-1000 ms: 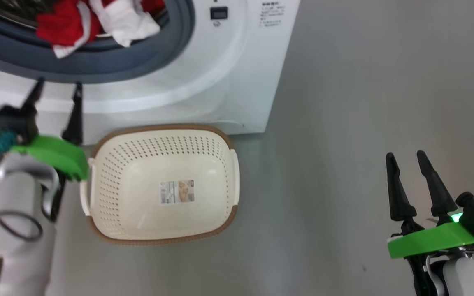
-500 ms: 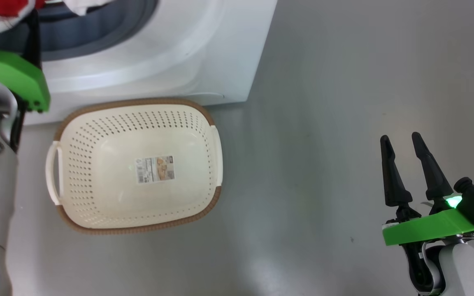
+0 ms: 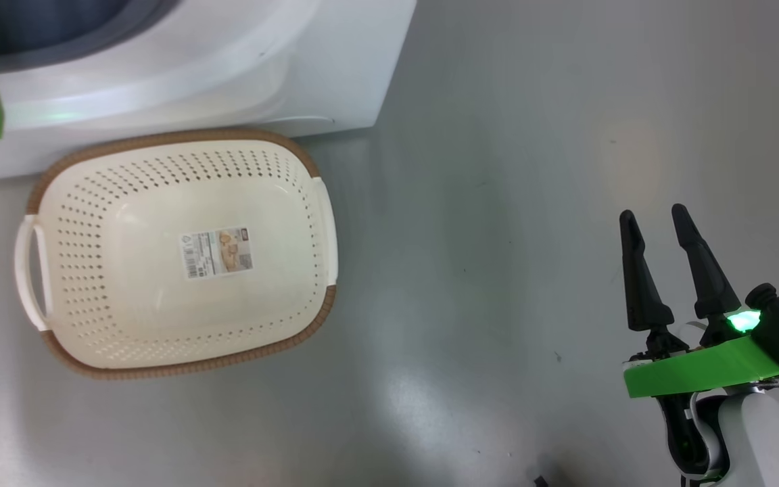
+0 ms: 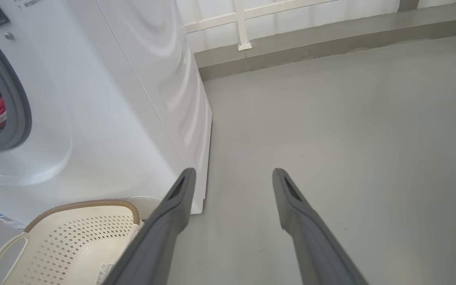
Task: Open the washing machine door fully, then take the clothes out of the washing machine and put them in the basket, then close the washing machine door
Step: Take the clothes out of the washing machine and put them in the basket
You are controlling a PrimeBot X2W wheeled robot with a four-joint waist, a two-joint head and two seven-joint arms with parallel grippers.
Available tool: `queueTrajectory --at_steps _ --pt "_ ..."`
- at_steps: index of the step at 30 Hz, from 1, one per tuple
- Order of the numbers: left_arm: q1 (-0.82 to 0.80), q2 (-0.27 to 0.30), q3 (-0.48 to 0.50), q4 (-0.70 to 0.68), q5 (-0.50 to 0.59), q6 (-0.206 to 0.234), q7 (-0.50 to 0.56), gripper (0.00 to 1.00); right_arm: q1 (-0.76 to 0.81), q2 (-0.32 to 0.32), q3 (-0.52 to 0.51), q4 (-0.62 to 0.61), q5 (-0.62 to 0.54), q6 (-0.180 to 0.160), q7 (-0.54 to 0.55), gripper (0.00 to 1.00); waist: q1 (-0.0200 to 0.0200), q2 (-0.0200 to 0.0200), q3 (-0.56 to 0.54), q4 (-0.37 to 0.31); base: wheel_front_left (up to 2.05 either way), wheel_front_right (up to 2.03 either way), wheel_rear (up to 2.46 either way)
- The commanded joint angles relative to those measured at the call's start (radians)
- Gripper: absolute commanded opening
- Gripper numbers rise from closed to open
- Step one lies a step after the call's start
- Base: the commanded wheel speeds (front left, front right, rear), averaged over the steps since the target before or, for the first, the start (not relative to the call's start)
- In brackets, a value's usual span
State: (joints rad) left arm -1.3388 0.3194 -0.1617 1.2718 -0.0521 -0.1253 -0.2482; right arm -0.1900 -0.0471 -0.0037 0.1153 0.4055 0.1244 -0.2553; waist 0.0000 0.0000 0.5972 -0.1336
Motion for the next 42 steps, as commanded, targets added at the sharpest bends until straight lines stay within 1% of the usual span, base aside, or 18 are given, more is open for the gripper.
queueTrajectory --at_steps 1,6,13,22,23,24,25,26,28,29,30,32,35,38,41,42 --pt "-0.025 0.068 0.001 -0.008 0.013 0.005 0.004 1.0 -0.004 -0.003 0.028 -0.029 0.006 0.006 -0.006 1.0 0.0 0.0 0.02 -0.014 0.0 0.0 0.0" --pt "-0.046 0.092 -0.011 0.003 0.016 0.017 0.012 1.0 -0.009 -0.003 0.039 -0.041 0.01 0.006 -0.006 1.0 0.0 0.0 0.043 -0.024 0.0 0.0 0.0" --pt "-0.051 0.12 -0.025 0.01 0.023 0.046 0.014 1.0 -0.015 -0.003 0.052 -0.052 0.017 0.006 -0.006 1.0 0.0 0.0 0.059 -0.037 0.0 0.0 0.0" --pt "-0.051 0.153 -0.048 0.016 0.025 0.061 0.031 1.0 -0.01 -0.003 0.064 -0.065 0.023 0.006 -0.006 1.0 0.0 0.0 0.068 -0.056 0.0 0.0 0.0" --pt "-0.052 0.155 -0.051 0.016 0.025 0.061 0.033 0.76 -0.009 -0.003 0.064 -0.067 0.023 0.006 -0.006 1.0 0.0 0.0 0.068 -0.057 0.0 0.0 0.0" --pt "-0.052 0.155 -0.053 0.016 0.025 0.062 0.034 0.58 -0.009 -0.003 0.064 -0.069 0.024 0.006 -0.006 1.0 0.0 0.0 0.069 -0.057 0.0 0.0 0.0" --pt "-0.052 0.157 -0.057 0.017 0.027 0.065 0.037 0.46 -0.008 -0.003 0.064 -0.071 0.024 0.006 -0.006 1.0 0.0 0.0 0.069 -0.058 0.0 0.0 0.0" --pt "-0.052 0.158 -0.061 0.017 0.029 0.068 0.04 0.42 -0.008 -0.003 0.064 -0.073 0.024 0.006 -0.006 1.0 0.0 0.0 0.069 -0.059 0.0 0.0 0.0" --pt "-0.052 0.159 -0.062 0.017 0.025 0.073 0.04 0.25 -0.008 -0.003 0.065 -0.075 0.025 0.006 -0.006 1.0 0.0 0.0 0.068 -0.06 0.0 0.0 0.0" --pt "-0.051 0.16 -0.064 0.017 0.025 0.075 0.04 0.22 -0.008 -0.003 0.065 -0.076 0.025 0.006 -0.006 1.0 0.0 0.0 0.068 -0.06 0.0 0.0 0.0" --pt "-0.051 0.16 -0.066 0.018 0.024 0.076 0.039 0.09 -0.008 -0.003 0.064 -0.077 0.026 0.006 -0.006 1.0 0.0 0.0 0.067 -0.06 0.0 0.0 0.0" --pt "-0.049 0.159 -0.067 0.018 0.02 0.08 0.036 0.0 -0.009 -0.003 0.063 -0.077 0.026 0.006 -0.006 1.0 0.0 0.0 0.065 -0.059 0.0 0.0 0.0" --pt "-0.044 0.149 -0.063 0.017 0.007 0.084 0.02 0.0 -0.013 -0.003 0.055 -0.073 0.024 0.006 -0.006 1.0 0.0 0.0 0.058 -0.049 0.0 0.0 0.0" --pt "-0.026 0.128 -0.036 0.002 -0.03 0.087 -0.003 0.0 -0.012 -0.003 0.047 -0.069 0.02 0.006 -0.006 1.0 0.0 0.0 0.037 -0.033 0.0 0.0 0.0" --pt "0.014 0.11 -0.007 -0.035 -0.067 0.093 -0.012 0.0 -0.008 -0.003 0.041 -0.062 0.014 0.006 -0.006 1.0 0.0 0.0 0.006 -0.016 0.0 0.0 0.0" --pt "0.029 0.105 0.013 -0.069 -0.087 0.097 -0.012 0.0 -0.006 -0.003 0.04 -0.061 0.012 0.006 -0.006 1.0 0.0 0.0 -0.003 -0.011 0.0 0.0 0.0"
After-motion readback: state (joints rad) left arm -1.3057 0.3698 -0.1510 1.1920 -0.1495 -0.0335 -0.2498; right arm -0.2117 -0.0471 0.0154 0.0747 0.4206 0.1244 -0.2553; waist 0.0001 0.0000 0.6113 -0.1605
